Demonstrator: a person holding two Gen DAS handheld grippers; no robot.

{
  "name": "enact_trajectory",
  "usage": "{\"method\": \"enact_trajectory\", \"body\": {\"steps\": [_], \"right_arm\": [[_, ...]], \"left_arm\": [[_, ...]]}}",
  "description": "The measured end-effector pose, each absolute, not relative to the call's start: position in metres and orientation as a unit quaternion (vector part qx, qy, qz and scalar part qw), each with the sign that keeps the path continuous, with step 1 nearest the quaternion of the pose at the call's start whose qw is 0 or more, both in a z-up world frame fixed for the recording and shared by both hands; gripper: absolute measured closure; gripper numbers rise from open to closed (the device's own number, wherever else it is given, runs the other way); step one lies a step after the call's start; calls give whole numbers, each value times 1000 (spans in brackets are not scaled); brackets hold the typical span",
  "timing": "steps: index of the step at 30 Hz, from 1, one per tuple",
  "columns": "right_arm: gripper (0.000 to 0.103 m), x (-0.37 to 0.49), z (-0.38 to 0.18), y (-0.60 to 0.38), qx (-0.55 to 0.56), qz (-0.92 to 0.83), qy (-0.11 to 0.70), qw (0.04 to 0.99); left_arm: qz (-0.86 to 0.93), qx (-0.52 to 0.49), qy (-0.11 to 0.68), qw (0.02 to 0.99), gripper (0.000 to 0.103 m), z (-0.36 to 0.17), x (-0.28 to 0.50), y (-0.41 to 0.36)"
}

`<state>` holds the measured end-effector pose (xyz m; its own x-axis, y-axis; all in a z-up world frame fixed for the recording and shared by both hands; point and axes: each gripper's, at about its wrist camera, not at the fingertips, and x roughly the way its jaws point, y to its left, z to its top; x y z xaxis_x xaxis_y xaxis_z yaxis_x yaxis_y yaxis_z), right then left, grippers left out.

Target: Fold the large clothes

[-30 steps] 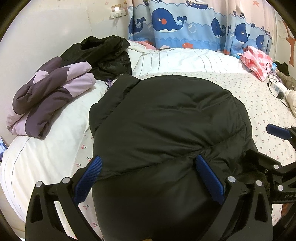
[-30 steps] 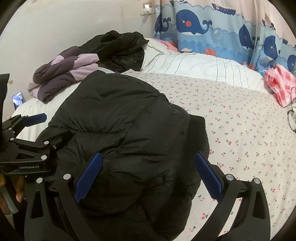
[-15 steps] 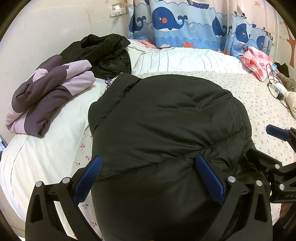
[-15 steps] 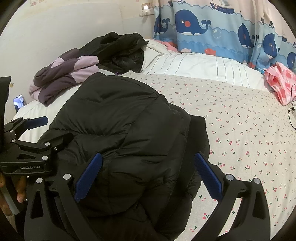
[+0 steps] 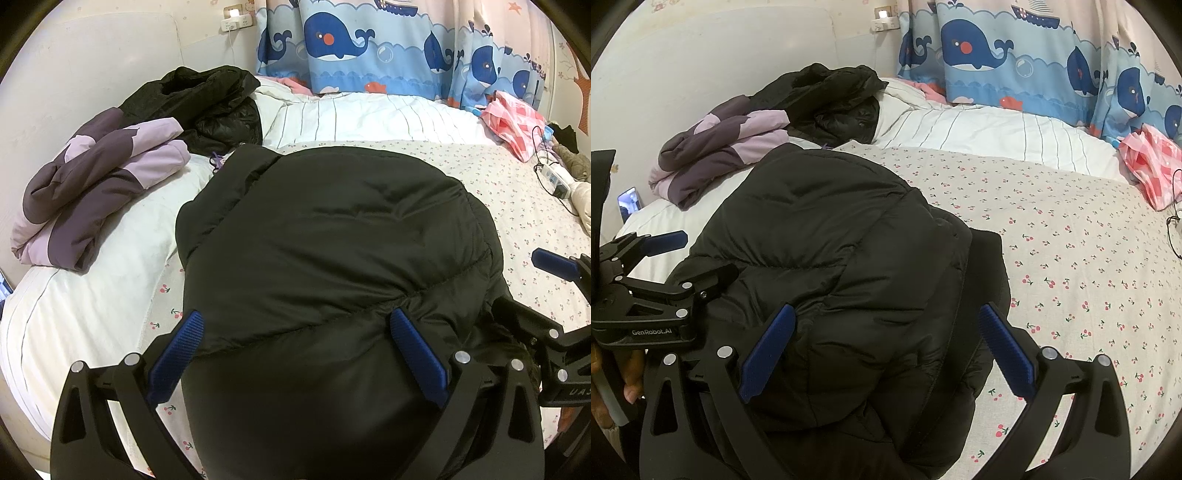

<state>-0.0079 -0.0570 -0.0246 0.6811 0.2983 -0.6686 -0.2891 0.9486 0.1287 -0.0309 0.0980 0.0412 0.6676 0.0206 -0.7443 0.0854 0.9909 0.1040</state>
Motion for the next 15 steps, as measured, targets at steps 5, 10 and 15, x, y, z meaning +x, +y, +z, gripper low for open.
{"method": "enact_trajectory", "body": {"steps": [5, 10, 15], "right_arm": [[7, -8, -25, -57, 6, 160, 366, 917], [7, -8, -25, -57, 6, 160, 366, 917], [7, -8, -25, -57, 6, 160, 366, 917]], "left_arm": [[-17, 66, 408, 910, 6, 40, -31, 98], [-17, 66, 410, 910, 6, 37, -30, 100], [-17, 67, 410, 910, 6, 37, -30, 101]]}}
